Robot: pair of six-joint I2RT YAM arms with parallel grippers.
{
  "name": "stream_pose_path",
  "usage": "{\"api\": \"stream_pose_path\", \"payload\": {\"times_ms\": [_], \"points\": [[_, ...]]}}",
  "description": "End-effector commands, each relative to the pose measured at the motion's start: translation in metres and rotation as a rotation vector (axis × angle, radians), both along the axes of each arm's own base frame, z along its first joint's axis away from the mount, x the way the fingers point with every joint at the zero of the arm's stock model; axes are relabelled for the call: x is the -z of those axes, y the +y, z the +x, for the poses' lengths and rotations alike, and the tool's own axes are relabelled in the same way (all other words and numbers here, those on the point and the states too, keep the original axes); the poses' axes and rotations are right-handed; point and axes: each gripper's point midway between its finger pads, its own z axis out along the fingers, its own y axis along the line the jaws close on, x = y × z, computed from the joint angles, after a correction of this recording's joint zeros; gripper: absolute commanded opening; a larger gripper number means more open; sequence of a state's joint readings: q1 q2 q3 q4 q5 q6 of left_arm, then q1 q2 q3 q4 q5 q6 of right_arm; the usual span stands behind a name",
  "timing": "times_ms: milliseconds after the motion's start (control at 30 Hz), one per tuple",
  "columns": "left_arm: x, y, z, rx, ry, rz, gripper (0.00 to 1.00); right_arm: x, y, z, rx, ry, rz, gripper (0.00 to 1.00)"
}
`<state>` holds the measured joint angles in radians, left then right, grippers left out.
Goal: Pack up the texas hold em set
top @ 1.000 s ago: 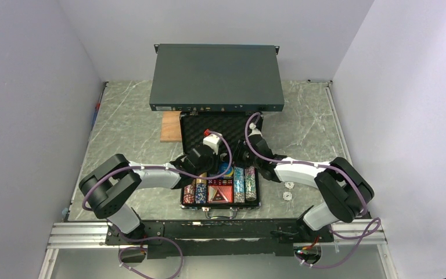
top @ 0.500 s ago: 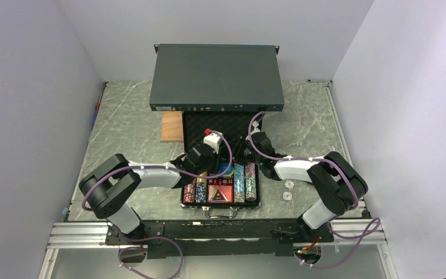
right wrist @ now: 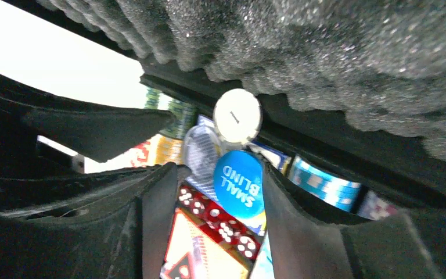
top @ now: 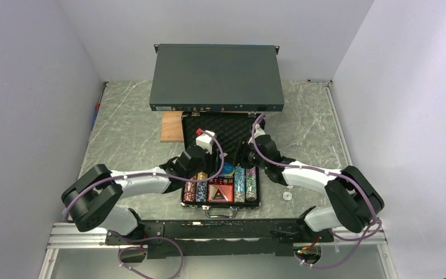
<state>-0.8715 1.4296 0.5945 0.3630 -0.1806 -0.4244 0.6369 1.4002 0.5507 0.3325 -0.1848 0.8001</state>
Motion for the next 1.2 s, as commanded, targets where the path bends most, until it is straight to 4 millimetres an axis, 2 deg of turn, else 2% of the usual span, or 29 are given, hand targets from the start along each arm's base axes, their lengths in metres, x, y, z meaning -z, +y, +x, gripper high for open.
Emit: {"api": "stream_pose_path", "payload": {"times_ms": [0,67,200,333,400,467,633,833,1000,1167], "points": [[-0.020,-0.002,0.007,-0.029,-0.053,-0.080,0.55,-0.001,-0.030,0.022,0.062,-0.152,-0.224,0.61],[-0.025,-0.001,0.005,-0.028,-0.062,-0.101,0.55,-0.001,-0.032,0.024,0.061,-0.197,-0.312,0.65],[-0.037,0.014,-0.004,-0.055,-0.076,-0.141,0.57,-0.014,-0.021,0.017,0.021,-0.298,-0.444,0.73],[-0.059,0.032,-0.020,-0.072,-0.082,-0.197,0.65,-0.022,-0.014,0.019,-0.003,-0.341,-0.550,0.79],[-0.076,0.041,-0.030,-0.070,-0.074,-0.214,0.69,-0.017,-0.015,0.020,-0.025,-0.325,-0.607,0.80],[-0.082,0.052,-0.042,-0.070,-0.050,-0.207,0.71,-0.016,-0.012,0.022,-0.052,-0.318,-0.639,0.81],[-0.090,0.087,-0.066,-0.122,-0.017,-0.229,0.79,-0.013,0.008,0.022,-0.094,-0.296,-0.635,0.77],[-0.106,0.117,-0.089,-0.167,-0.025,-0.328,0.85,-0.004,0.026,0.021,-0.108,-0.292,-0.679,0.60],[-0.116,0.129,-0.098,-0.174,-0.041,-0.364,0.87,0.003,0.030,0.026,-0.086,-0.288,-0.711,0.64],[-0.118,0.127,-0.100,-0.160,-0.033,-0.357,0.87,0.010,0.027,0.030,-0.051,-0.289,-0.743,0.65]]}}
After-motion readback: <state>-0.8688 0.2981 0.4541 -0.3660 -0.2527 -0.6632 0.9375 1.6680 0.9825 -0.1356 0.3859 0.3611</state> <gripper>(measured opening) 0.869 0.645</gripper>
